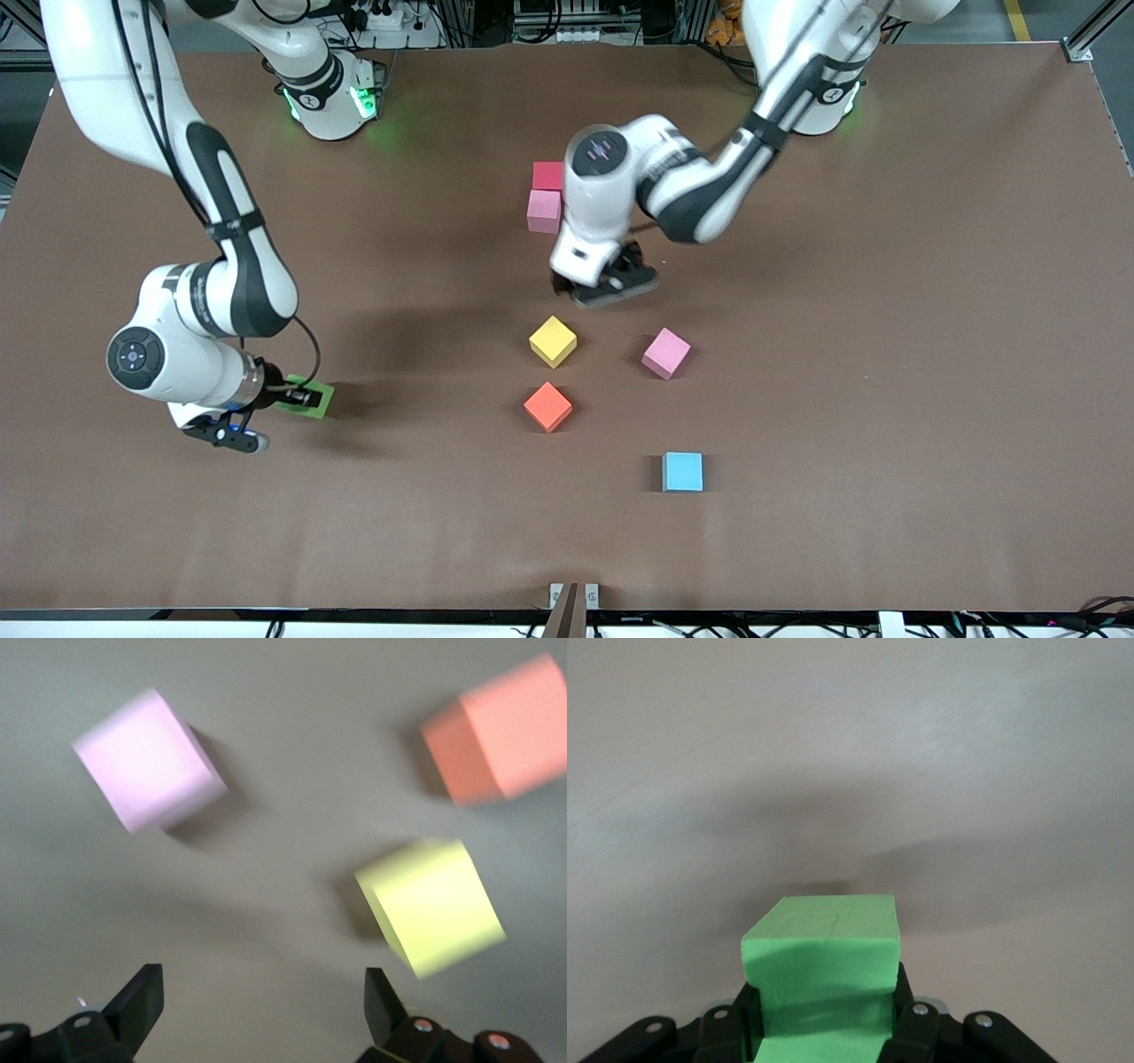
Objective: Arrange blocks into number 1
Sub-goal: 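Move the left gripper to the pink cube while the right gripper carries green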
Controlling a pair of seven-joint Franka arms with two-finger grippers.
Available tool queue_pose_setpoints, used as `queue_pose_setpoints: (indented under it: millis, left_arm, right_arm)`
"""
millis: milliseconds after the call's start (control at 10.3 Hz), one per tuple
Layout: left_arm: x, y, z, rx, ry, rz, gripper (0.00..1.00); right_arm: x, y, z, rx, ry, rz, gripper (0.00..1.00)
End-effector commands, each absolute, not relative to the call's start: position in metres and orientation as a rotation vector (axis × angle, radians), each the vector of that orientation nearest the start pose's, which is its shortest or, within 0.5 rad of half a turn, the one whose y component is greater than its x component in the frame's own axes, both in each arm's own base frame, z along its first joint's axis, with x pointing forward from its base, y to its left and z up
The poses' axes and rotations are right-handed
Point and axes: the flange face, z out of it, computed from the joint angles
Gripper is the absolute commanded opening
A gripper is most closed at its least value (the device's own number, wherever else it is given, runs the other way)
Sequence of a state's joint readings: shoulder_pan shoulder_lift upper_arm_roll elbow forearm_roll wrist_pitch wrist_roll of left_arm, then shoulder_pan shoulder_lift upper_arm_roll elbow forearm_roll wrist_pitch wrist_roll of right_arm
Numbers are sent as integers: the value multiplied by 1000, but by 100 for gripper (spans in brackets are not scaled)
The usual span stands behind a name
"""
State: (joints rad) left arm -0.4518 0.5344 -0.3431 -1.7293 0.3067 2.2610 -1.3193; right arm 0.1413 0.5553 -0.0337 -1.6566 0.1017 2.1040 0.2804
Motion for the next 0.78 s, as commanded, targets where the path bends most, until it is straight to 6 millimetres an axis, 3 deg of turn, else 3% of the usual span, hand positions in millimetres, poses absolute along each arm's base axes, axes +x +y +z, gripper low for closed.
queue_pose_setpoints:
  millis: [0, 292, 583, 680]
  left_arm:
    - [532, -406, 291, -3019, -753, -104, 100]
    - [559, -369, 279, -2932, -1022, -84, 100]
    - [560, -365, 265, -2844, -1219, -62, 100]
    - [560, -365, 261, -2828, -1252, -55, 100]
  right_arm:
    - [639, 149, 309, -3066, 221, 271, 0]
    - [615, 219, 332, -3071, 185, 276, 0]
    - [565, 314, 323, -3079, 31, 328, 0]
    - [542, 345, 312, -3085, -58, 358, 0]
